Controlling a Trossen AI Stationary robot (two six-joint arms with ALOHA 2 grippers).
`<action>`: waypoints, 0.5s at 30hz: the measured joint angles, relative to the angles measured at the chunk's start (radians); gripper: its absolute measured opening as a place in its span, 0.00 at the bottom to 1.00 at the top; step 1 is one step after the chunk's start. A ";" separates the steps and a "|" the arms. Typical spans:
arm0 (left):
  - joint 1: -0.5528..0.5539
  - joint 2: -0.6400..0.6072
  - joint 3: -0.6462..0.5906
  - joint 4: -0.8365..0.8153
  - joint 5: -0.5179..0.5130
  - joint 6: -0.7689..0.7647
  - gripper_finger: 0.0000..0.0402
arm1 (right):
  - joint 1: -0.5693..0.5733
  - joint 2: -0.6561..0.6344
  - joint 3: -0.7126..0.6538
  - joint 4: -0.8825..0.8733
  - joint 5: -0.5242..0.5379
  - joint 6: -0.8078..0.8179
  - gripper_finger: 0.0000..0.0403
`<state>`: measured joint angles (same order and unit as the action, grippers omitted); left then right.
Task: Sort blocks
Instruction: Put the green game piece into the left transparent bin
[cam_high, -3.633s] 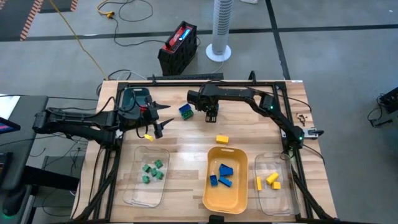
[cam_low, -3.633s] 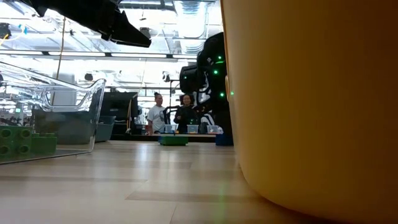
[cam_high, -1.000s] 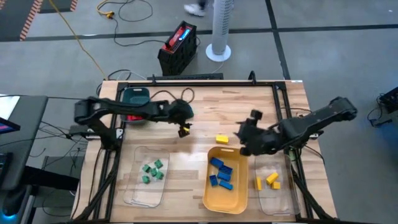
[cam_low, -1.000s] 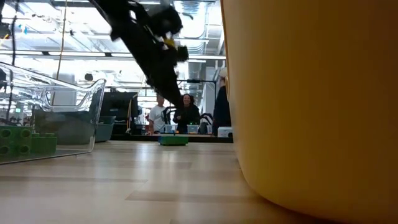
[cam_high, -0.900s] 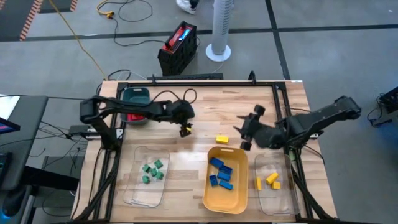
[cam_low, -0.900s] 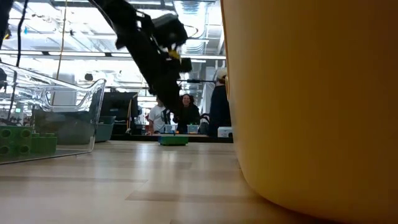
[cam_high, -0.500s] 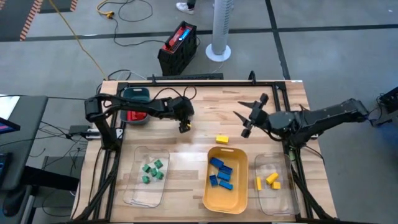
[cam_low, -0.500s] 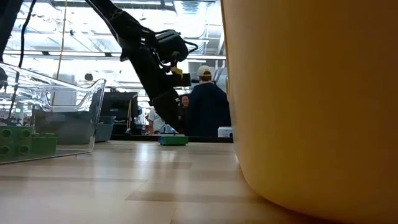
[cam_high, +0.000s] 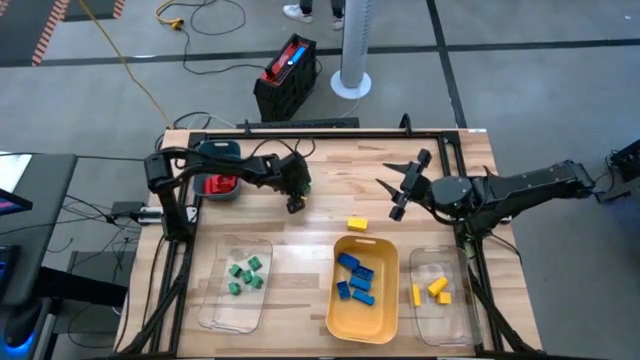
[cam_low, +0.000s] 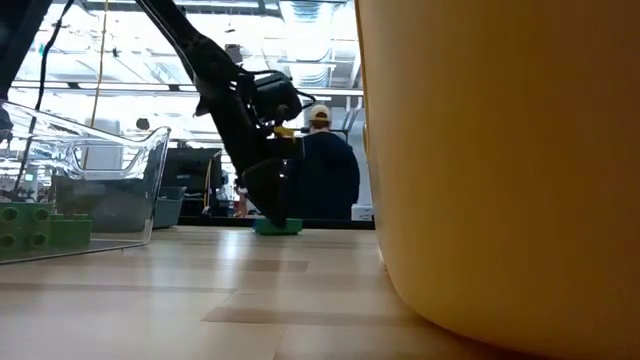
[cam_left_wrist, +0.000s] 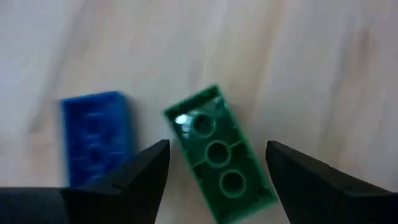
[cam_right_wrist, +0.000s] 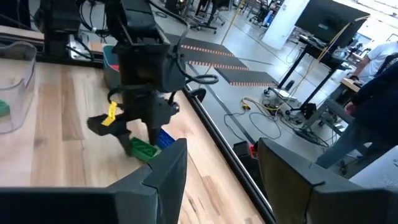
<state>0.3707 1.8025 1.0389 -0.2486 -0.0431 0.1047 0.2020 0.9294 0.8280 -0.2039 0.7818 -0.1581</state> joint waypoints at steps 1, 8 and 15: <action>-0.002 0.003 0.000 -0.008 0.025 -0.001 0.65 | 0.000 -0.001 0.000 -0.003 0.000 0.000 0.51; -0.030 -0.009 0.000 -0.032 0.077 0.011 0.65 | 0.000 -0.001 0.000 -0.001 0.000 0.000 0.51; -0.032 -0.009 0.000 -0.016 0.064 -0.067 0.65 | -0.001 -0.001 0.000 0.001 0.000 0.001 0.51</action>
<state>0.3389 1.7935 1.0386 -0.2651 0.0204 0.0375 0.2012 0.9287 0.8280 -0.2026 0.7818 -0.1576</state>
